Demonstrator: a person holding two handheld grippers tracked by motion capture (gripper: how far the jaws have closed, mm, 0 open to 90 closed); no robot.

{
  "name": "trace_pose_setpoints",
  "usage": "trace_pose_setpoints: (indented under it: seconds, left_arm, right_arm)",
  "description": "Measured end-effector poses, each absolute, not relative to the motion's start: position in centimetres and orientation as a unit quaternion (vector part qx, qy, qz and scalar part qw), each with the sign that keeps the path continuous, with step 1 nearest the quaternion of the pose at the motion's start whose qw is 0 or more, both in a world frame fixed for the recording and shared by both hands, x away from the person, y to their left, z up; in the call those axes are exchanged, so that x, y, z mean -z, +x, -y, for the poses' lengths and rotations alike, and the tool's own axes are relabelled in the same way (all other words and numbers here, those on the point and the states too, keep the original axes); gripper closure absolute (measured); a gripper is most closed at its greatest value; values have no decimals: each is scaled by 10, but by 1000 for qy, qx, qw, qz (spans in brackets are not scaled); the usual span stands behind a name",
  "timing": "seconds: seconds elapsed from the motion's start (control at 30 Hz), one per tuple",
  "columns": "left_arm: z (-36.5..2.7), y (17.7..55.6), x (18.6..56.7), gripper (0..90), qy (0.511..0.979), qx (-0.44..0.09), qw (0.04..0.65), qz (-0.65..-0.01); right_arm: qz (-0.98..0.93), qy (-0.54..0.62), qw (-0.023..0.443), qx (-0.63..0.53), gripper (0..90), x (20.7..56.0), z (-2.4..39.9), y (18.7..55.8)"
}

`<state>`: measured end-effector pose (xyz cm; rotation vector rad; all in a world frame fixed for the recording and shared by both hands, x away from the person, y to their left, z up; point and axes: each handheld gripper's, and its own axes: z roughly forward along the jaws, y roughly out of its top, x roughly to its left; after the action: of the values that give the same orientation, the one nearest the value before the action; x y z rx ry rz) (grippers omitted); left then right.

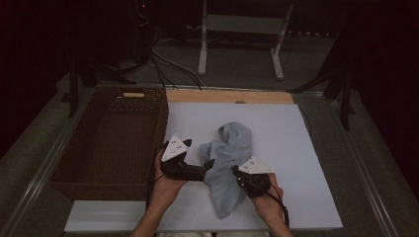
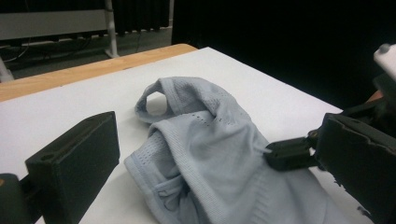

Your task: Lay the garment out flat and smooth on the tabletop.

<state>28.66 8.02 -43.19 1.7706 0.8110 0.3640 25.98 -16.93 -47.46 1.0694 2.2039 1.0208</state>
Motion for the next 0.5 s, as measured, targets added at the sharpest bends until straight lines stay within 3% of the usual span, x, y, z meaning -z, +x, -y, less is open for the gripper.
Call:
trace_pose_setpoints:
  seconds: [0.5]
  left_arm:
    - [-81, 287, 431, 14, 746, -154, 550, -343]
  right_arm:
    - [-789, 423, 264, -358, 888, 469, 199, 262]
